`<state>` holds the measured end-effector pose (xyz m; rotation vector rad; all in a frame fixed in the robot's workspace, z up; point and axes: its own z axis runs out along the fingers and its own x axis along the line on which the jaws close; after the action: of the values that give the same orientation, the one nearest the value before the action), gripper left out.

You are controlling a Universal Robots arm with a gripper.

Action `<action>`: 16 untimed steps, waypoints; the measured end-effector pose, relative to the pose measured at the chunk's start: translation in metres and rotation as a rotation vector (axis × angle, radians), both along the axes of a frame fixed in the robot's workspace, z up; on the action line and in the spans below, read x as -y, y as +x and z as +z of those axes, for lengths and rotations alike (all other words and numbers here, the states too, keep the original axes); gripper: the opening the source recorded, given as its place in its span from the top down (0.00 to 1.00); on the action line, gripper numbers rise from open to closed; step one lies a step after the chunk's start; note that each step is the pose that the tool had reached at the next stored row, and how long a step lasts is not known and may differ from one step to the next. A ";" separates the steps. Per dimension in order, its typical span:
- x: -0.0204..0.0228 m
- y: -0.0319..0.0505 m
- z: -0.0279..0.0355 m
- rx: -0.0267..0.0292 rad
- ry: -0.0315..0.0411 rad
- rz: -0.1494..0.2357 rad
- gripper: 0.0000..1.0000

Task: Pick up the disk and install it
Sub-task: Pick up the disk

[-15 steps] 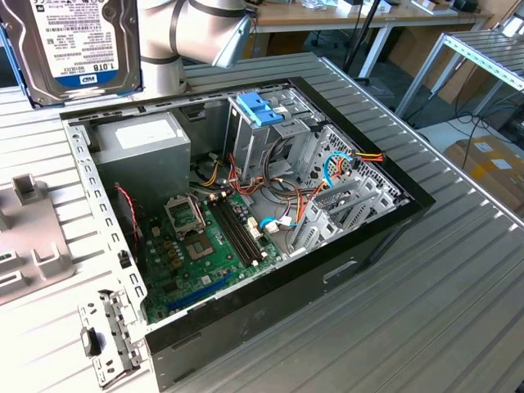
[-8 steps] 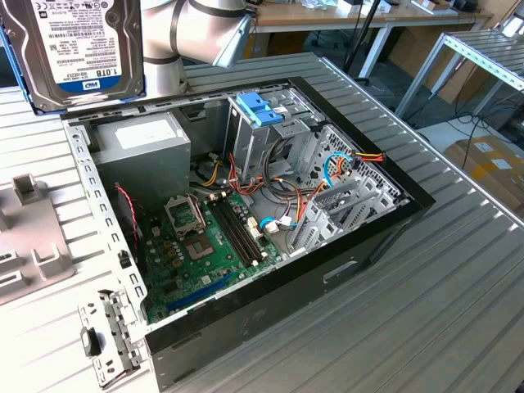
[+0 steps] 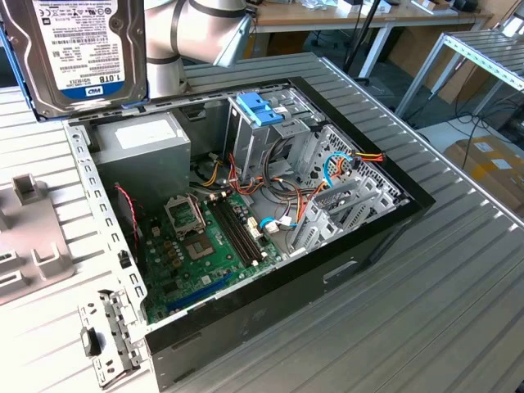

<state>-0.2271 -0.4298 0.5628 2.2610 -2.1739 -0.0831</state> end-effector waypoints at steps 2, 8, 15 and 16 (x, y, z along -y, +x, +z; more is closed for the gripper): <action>0.0020 0.0001 -0.0003 0.0001 0.0001 0.000 0.63; 0.0088 0.0004 -0.0009 -0.0001 -0.0001 0.000 0.63; 0.0184 0.0007 -0.0020 0.0000 0.0000 0.000 0.63; 0.0195 0.0008 -0.0022 0.0000 0.0001 0.000 0.63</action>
<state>-0.2263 -0.4493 0.5606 2.2610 -2.1740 -0.0831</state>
